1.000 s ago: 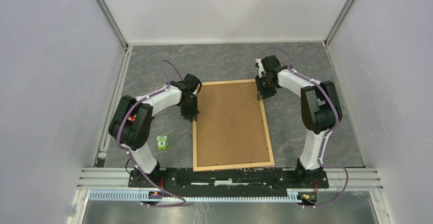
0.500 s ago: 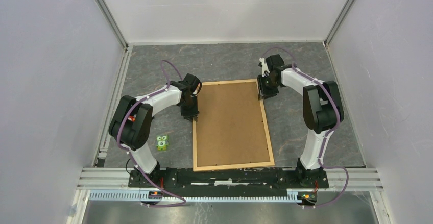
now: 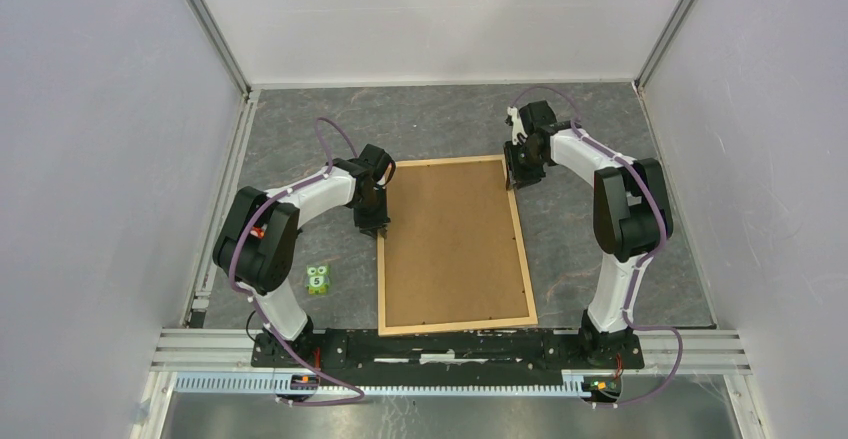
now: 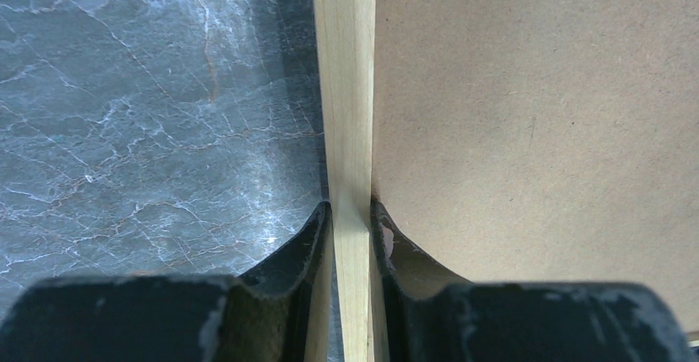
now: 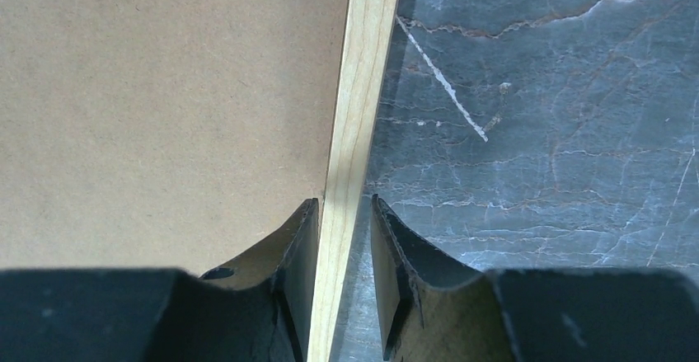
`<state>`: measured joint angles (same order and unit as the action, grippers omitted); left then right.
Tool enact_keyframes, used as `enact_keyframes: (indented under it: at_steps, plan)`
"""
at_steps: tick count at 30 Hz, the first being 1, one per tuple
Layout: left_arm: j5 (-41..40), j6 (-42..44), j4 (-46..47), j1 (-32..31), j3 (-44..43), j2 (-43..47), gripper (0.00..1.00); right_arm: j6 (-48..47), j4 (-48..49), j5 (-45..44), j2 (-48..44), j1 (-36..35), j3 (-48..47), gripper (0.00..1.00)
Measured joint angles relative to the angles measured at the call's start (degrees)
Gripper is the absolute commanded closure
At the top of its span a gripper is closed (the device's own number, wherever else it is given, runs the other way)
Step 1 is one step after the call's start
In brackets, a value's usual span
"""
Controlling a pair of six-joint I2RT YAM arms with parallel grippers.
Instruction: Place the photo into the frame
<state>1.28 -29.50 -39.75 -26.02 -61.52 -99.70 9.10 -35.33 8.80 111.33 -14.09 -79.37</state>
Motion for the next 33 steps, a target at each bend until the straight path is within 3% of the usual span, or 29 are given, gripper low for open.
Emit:
enact_keyframes:
  at_steps: [33]
  plan:
    - [-0.2, 0.0, 0.0, -0.1, 0.0, 0.1, 0.78, -0.6, -0.4, -2.4, 1.0, -1.1, 0.0, 0.66]
